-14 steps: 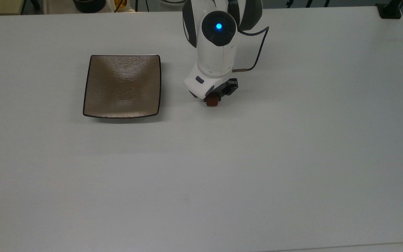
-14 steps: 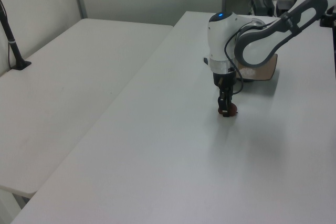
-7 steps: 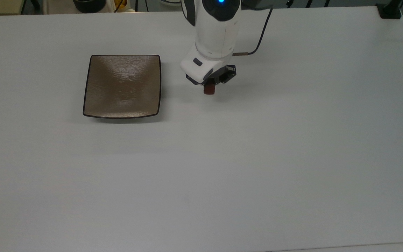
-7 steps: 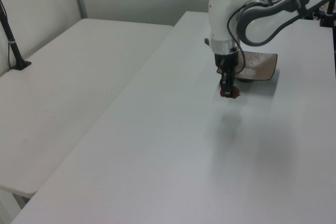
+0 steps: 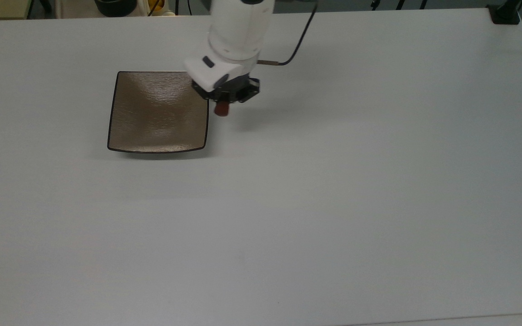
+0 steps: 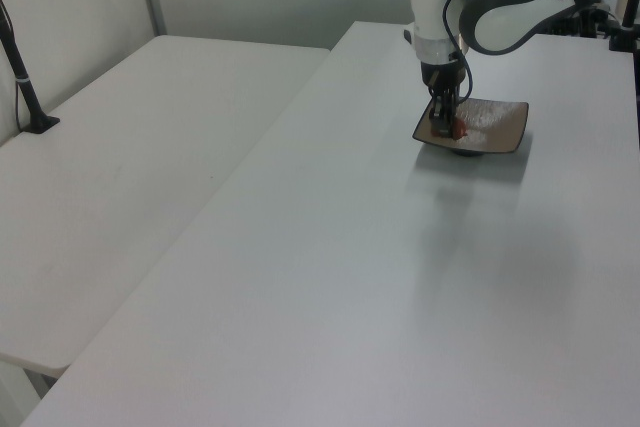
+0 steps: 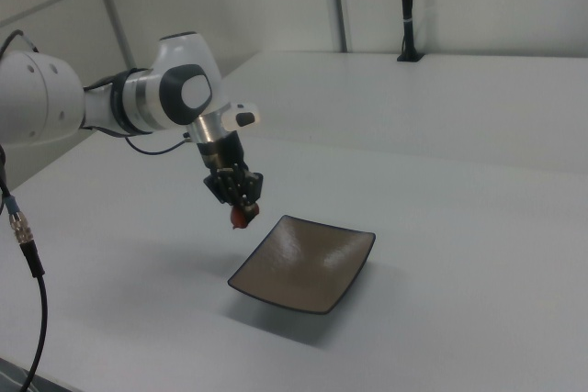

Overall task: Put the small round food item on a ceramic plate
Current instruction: 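Lift the food item and carry it over the dark square plate, then lower the food item onto the plate and open the gripper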

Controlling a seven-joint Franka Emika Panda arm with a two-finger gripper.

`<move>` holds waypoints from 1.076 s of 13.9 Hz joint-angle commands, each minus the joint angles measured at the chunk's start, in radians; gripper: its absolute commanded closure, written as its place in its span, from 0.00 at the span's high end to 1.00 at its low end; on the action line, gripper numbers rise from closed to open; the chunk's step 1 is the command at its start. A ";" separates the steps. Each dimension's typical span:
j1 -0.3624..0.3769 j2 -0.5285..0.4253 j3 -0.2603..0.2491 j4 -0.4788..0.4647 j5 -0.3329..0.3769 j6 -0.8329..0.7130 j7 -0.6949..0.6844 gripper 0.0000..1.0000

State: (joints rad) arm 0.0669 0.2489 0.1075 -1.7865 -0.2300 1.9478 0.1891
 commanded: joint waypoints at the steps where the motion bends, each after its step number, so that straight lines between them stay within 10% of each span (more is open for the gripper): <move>1: -0.016 -0.011 -0.063 -0.013 -0.037 0.009 -0.038 0.12; 7: -0.093 0.098 -0.078 -0.021 -0.115 0.120 -0.069 0.19; 11: -0.098 0.105 -0.078 -0.021 -0.117 0.120 -0.066 1.00; 15: -0.098 0.104 -0.078 -0.017 -0.115 0.117 -0.066 1.00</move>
State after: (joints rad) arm -0.0359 0.3706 0.0352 -1.7938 -0.3328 2.0572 0.1272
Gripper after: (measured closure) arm 0.286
